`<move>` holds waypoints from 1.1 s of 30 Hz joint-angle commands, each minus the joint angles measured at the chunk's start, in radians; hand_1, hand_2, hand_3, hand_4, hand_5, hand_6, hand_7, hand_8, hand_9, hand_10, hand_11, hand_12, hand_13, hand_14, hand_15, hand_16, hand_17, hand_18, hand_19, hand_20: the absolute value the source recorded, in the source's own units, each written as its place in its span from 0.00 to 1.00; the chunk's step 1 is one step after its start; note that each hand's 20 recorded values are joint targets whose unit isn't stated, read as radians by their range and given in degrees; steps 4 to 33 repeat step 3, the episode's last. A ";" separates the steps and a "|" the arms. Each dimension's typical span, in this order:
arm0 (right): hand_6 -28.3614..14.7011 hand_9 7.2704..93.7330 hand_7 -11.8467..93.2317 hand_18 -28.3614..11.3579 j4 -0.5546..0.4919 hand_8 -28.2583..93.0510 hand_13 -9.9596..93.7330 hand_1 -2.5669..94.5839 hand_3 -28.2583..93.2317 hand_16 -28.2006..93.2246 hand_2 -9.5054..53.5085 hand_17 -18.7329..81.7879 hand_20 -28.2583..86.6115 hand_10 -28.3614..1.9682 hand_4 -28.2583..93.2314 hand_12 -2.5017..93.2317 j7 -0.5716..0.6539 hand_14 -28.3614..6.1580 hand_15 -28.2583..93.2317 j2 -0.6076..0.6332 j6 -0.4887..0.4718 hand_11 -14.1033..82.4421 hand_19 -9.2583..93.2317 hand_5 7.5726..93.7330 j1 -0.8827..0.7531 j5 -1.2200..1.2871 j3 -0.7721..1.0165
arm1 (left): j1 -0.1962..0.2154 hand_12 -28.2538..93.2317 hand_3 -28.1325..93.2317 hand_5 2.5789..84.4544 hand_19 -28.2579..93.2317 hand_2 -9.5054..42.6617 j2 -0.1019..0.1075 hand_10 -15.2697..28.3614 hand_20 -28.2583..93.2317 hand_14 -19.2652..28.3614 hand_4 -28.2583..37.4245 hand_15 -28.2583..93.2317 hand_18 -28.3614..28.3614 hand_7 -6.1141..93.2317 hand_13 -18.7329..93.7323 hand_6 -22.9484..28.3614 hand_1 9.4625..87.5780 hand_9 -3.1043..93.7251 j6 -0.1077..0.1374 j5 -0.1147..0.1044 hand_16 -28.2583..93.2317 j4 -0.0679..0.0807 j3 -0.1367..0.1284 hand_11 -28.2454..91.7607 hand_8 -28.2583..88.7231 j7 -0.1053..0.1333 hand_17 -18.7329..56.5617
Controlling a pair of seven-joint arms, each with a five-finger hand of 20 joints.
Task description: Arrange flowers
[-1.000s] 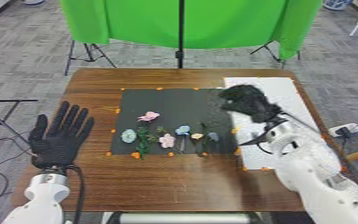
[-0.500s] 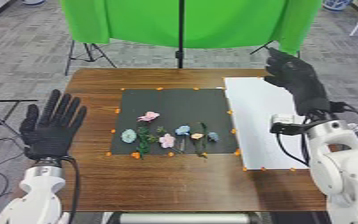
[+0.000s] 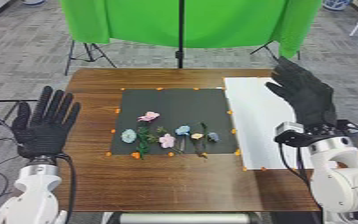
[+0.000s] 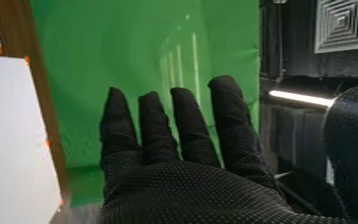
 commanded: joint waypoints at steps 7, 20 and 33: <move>0.56 0.29 0.18 0.51 -0.025 0.14 0.32 0.11 0.92 0.31 0.24 0.32 0.35 0.49 0.00 0.09 0.003 0.59 0.25 -0.013 -0.003 0.18 0.23 0.36 -0.067 -0.023 0.036 | 0.052 0.30 0.88 0.50 0.47 0.42 -0.026 0.68 0.32 0.68 0.00 0.42 0.72 0.15 0.40 0.62 0.19 0.41 0.022 -0.013 0.19 -0.003 -0.002 0.36 0.17 0.002 0.16; 0.56 0.29 0.18 0.51 -0.025 0.14 0.32 0.11 0.92 0.31 0.24 0.32 0.35 0.49 0.00 0.09 0.003 0.59 0.25 -0.013 -0.003 0.18 0.23 0.36 -0.067 -0.023 0.036 | 0.052 0.30 0.88 0.50 0.47 0.42 -0.026 0.68 0.32 0.68 0.00 0.42 0.72 0.15 0.40 0.62 0.19 0.41 0.022 -0.013 0.19 -0.003 -0.002 0.36 0.17 0.002 0.16; 0.56 0.29 0.18 0.51 -0.025 0.14 0.32 0.11 0.92 0.31 0.24 0.32 0.35 0.49 0.00 0.09 0.003 0.59 0.25 -0.013 -0.003 0.18 0.23 0.36 -0.067 -0.023 0.036 | 0.052 0.30 0.88 0.50 0.47 0.42 -0.026 0.68 0.32 0.68 0.00 0.42 0.72 0.15 0.40 0.62 0.19 0.41 0.022 -0.013 0.19 -0.003 -0.002 0.36 0.17 0.002 0.16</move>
